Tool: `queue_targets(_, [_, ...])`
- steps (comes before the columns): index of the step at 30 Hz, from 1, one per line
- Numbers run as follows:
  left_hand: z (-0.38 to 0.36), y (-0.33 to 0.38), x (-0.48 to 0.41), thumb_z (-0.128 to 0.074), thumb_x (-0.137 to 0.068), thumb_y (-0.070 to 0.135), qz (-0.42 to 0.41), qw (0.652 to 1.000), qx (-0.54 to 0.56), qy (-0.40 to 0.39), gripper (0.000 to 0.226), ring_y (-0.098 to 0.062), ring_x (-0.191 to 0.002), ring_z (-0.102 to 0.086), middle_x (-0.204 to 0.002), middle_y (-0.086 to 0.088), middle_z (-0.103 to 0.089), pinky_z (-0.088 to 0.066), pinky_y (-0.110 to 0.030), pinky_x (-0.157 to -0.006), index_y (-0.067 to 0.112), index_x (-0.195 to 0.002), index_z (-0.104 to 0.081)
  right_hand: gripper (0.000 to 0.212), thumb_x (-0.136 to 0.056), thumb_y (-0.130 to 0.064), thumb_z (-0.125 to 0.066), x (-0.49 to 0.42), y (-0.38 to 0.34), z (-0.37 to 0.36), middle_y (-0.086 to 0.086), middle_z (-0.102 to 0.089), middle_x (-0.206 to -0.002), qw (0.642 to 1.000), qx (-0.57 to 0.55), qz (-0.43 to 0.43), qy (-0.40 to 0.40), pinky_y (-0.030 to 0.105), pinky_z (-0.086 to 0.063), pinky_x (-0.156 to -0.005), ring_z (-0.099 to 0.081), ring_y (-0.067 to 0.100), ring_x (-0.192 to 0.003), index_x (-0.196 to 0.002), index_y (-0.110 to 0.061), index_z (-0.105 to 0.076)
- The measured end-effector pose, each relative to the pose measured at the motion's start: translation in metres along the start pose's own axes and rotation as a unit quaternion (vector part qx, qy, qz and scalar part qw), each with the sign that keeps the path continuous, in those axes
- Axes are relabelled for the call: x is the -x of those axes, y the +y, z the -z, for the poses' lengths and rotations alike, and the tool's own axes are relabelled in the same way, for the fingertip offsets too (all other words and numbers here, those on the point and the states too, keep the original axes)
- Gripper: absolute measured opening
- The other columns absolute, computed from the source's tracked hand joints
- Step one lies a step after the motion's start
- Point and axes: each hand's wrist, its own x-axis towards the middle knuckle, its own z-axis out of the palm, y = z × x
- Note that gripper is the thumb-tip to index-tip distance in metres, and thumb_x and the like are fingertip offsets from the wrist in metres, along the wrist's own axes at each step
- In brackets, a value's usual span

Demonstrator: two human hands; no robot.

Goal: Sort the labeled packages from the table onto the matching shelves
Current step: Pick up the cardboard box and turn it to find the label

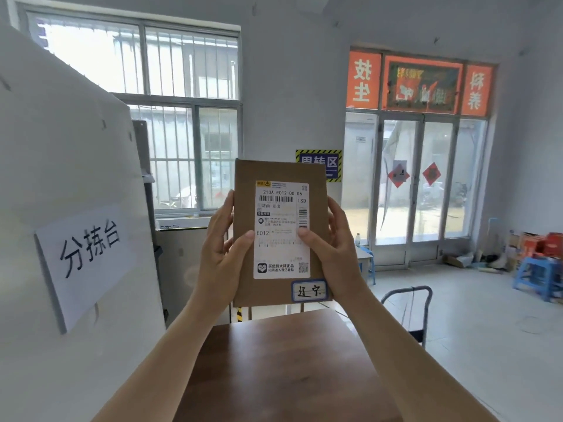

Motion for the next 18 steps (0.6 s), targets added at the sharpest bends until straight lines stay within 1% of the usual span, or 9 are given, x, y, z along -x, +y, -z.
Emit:
queue_targets(2, [-0.011,-0.005,0.001,-0.059,-0.076,0.039,0.004,0.999,0.034,-0.01,0.057,-0.029,-0.115,-0.062,-0.141,-0.01,-0.05,-0.061,-0.033,-0.071,0.064,-0.125,-0.042,0.059,-0.074,-0.031,-0.073,0.008,-0.008,0.011,0.0,-0.06,-0.126,0.999,0.026,0.013,0.025,0.043,-0.061,-0.078,-0.063,0.027,-0.114,-0.12,-0.056,-0.046])
queue_targets(4, [-0.03,-0.01,0.003,-0.06,-0.073,0.039,0.017,0.996,0.083,-0.018,0.06,-0.025,-0.11,-0.066,-0.139,-0.011,-0.053,-0.06,-0.03,-0.068,0.056,-0.127,-0.043,0.059,-0.077,-0.026,-0.071,0.019,-0.016,0.029,0.0,-0.061,-0.126,0.997,0.055,0.019,0.053,0.041,-0.061,-0.078,-0.063,0.025,-0.114,-0.122,-0.054,-0.045])
queue_targets(7, [-0.068,-0.012,0.011,-0.061,-0.072,0.038,0.026,0.989,0.137,-0.048,0.062,-0.025,-0.109,-0.066,-0.139,-0.014,-0.052,-0.059,-0.026,-0.068,0.051,-0.13,-0.043,0.062,-0.075,-0.03,-0.072,0.039,-0.035,0.061,-0.001,-0.061,-0.126,0.989,0.104,0.017,0.102,0.047,-0.059,-0.084,-0.062,0.024,-0.116,-0.128,-0.05,-0.045])
queue_targets(10, [-0.114,-0.003,0.022,-0.061,-0.073,0.037,0.044,0.974,0.205,-0.083,0.065,-0.019,-0.101,-0.069,-0.135,-0.011,-0.056,-0.059,-0.026,-0.065,0.047,-0.134,-0.043,0.062,-0.073,-0.034,-0.072,0.063,-0.064,0.099,-0.002,-0.061,-0.125,0.978,0.153,0.018,0.142,0.051,-0.058,-0.086,-0.062,0.024,-0.115,-0.125,-0.053,-0.045])
queue_targets(12, [-0.147,0.007,0.029,-0.061,-0.075,0.037,0.053,0.965,0.236,-0.099,0.06,-0.024,-0.108,-0.066,-0.137,-0.011,-0.055,-0.059,-0.025,-0.066,0.049,-0.131,-0.045,0.058,-0.075,-0.033,-0.07,0.08,-0.09,0.124,-0.001,-0.062,-0.124,0.969,0.179,0.022,0.17,0.05,-0.058,-0.086,-0.062,0.025,-0.114,-0.124,-0.053,-0.046])
queue_targets(14, [-0.182,0.023,0.038,-0.058,-0.08,0.035,0.053,0.953,0.27,-0.126,0.057,-0.028,-0.113,-0.063,-0.138,-0.013,-0.054,-0.059,-0.026,-0.069,0.047,-0.133,-0.043,0.051,-0.079,-0.028,-0.066,0.099,-0.12,0.15,0.002,-0.063,-0.123,0.957,0.198,0.034,0.207,0.044,-0.058,-0.086,-0.063,0.026,-0.113,-0.121,-0.052,-0.05])
queue_targets(16, [-0.221,0.042,0.049,-0.056,-0.079,0.036,0.051,0.938,0.304,-0.161,0.056,-0.031,-0.115,-0.062,-0.135,-0.015,-0.056,-0.059,-0.03,-0.074,0.046,-0.132,-0.043,0.044,-0.086,-0.021,-0.059,0.122,-0.152,0.177,0.004,-0.064,-0.123,0.946,0.208,0.054,0.243,0.034,-0.057,-0.079,-0.064,0.025,-0.11,-0.12,-0.047,-0.051])
queue_targets(18, [-0.262,0.066,0.065,-0.057,-0.079,0.035,0.054,0.921,0.338,-0.187,0.052,-0.03,-0.115,-0.062,-0.131,-0.013,-0.06,-0.06,-0.035,-0.08,0.049,-0.128,-0.045,0.04,-0.093,-0.015,-0.054,0.151,-0.189,0.203,0.001,-0.066,-0.118,0.934,0.224,0.063,0.271,0.026,-0.056,-0.075,-0.068,0.016,-0.104,-0.123,-0.043,-0.05])
